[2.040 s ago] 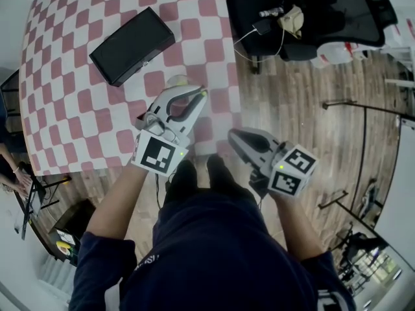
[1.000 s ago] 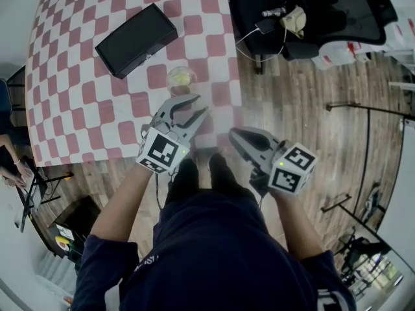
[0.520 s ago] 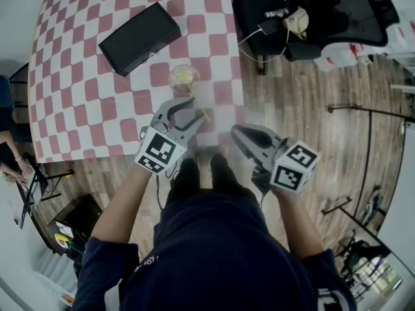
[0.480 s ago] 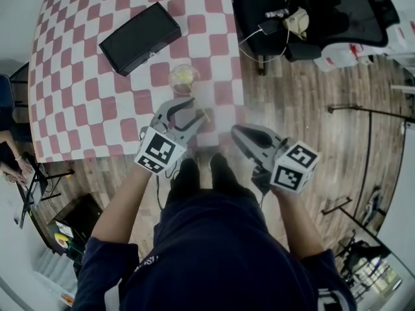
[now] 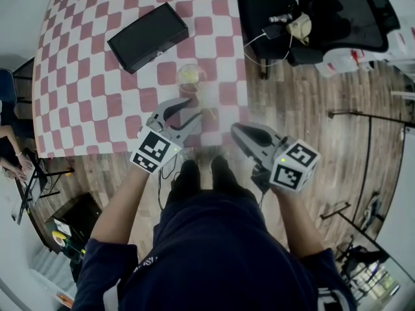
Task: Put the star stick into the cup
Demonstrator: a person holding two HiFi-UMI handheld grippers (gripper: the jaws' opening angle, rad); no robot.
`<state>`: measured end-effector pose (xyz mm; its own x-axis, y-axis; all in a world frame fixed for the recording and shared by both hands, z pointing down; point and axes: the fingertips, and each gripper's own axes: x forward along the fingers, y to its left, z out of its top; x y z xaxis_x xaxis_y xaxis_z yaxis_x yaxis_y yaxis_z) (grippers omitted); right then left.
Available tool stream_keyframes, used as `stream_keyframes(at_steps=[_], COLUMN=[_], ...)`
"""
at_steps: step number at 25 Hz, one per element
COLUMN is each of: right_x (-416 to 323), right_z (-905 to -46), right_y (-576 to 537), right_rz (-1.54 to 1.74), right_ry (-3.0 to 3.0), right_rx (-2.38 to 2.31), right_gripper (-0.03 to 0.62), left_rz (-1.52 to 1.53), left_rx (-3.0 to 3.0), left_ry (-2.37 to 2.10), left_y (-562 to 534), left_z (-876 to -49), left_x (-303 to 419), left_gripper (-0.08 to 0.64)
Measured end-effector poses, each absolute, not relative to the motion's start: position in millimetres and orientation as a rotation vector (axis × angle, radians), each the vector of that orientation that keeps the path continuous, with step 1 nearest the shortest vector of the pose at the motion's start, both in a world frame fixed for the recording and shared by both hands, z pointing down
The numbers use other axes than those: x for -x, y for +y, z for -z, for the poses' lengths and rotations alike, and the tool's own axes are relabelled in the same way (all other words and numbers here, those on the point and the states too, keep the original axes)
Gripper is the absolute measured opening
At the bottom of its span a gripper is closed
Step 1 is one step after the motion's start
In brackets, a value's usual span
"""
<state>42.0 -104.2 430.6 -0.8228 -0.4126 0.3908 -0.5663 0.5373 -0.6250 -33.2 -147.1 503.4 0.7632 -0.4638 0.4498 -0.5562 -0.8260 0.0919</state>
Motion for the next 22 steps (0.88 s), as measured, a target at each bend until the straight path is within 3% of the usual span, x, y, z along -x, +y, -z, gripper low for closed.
stream_keyframes(at_steps=[11,22], right_x=[-24,-11], right_z=[-408,-382], right_y=[-106,-110], right_rz=[-1.072,-0.965], right_ry=[-2.626,-2.683], right_rx=[-0.822,-0.808], right_gripper=[0.018,0.017], left_rz=[-0.490,-0.408], left_rx=[-2.757,-2.732], left_ry=[-0.877,-0.981], left_y=[-148,-145], left_z=[-452,-411], left_x=[56,76], left_gripper=[0.084,0.044])
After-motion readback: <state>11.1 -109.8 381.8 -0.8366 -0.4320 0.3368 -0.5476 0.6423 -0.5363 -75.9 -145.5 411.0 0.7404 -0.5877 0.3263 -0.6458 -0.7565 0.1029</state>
